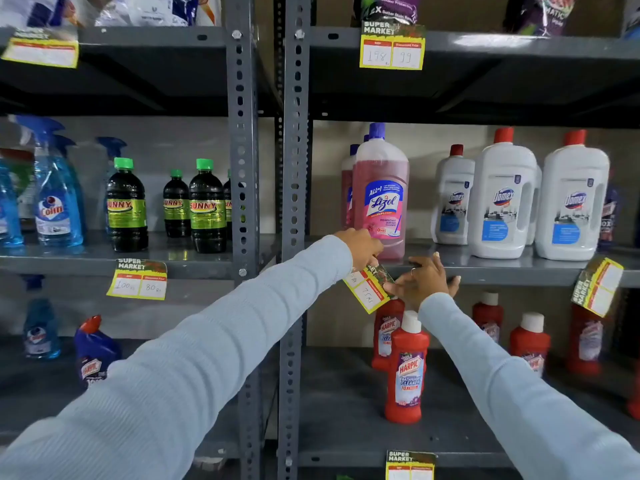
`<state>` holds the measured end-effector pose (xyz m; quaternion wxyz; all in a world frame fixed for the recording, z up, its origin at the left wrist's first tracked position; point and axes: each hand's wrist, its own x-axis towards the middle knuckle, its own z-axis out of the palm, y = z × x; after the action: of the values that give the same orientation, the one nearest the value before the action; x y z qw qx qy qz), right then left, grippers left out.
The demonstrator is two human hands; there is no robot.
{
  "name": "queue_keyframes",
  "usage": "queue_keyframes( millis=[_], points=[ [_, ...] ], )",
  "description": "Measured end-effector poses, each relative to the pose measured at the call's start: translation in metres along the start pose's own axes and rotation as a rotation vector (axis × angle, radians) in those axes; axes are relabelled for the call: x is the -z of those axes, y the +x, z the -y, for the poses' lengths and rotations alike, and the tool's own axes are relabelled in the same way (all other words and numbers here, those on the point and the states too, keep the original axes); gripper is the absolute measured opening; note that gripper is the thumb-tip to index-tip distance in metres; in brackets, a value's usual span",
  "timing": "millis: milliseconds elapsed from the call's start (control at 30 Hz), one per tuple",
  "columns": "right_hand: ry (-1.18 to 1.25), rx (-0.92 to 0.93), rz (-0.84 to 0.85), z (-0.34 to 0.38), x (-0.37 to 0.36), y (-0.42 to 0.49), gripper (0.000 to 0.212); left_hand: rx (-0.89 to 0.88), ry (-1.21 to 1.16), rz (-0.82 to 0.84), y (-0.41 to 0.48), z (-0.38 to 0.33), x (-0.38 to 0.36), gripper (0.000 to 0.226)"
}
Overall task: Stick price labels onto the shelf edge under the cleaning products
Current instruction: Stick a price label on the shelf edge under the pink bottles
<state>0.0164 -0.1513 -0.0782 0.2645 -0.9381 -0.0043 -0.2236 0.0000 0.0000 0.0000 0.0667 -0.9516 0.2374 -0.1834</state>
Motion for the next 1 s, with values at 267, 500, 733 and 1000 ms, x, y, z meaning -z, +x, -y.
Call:
queue_keyframes(
  millis=[267, 500, 733, 1000],
  points=[
    [0.152, 0.082, 0.1, -0.017, 0.03, 0.008, 0.01, 0.066, -0.282, -0.196, -0.027, 0.012, -0.02, 0.025],
    [-0.137, 0.108, -0.027, -0.015, 0.013, 0.001, 0.006, 0.081, -0.319, -0.355, -0.04, 0.009, -0.079, 0.017],
    [0.108, -0.069, -0.03, -0.002, 0.035, 0.008, 0.029, 0.109, -0.566, -0.429, -0.029, 0.021, -0.066, 0.018],
    [0.045, -0.088, -0.131, 0.003, 0.038, 0.01, 0.04, 0.247, -0.535, -0.492, -0.02, 0.011, -0.067, 0.034]
  ],
)
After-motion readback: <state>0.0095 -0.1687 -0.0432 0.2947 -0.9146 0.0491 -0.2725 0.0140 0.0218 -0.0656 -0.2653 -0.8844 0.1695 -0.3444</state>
